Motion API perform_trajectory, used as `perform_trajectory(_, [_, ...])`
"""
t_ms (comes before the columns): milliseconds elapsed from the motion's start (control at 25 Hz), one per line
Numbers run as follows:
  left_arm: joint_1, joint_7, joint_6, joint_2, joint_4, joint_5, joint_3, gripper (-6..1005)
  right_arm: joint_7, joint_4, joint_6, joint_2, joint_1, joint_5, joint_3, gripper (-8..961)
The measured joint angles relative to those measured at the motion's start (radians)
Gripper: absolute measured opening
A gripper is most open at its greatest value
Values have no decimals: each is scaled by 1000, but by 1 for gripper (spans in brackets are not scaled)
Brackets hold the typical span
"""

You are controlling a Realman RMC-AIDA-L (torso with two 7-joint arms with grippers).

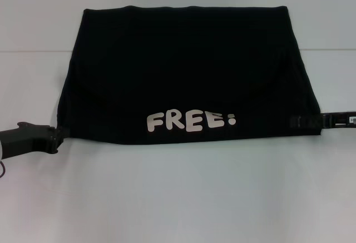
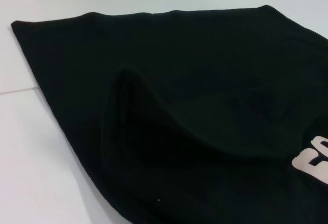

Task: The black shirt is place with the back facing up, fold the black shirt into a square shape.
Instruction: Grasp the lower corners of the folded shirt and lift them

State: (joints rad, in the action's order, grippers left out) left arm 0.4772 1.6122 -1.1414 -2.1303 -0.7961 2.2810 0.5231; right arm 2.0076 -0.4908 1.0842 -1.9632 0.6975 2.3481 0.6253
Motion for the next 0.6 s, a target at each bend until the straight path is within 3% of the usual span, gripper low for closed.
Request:
perform_trajectory(200, [1, 0, 0, 1, 0, 0, 0, -1, 5, 0, 3, -6, 6, 0, 25, 917])
perform_trajectory(520, [0, 0, 1, 1, 3, 0, -1, -1, 0, -10, 28, 0, -11, -14, 25, 566])
perform_trajectory(600, [-1, 0, 2, 0, 6, 0, -3, -2, -2, -11, 38, 3, -12, -12, 27, 522])
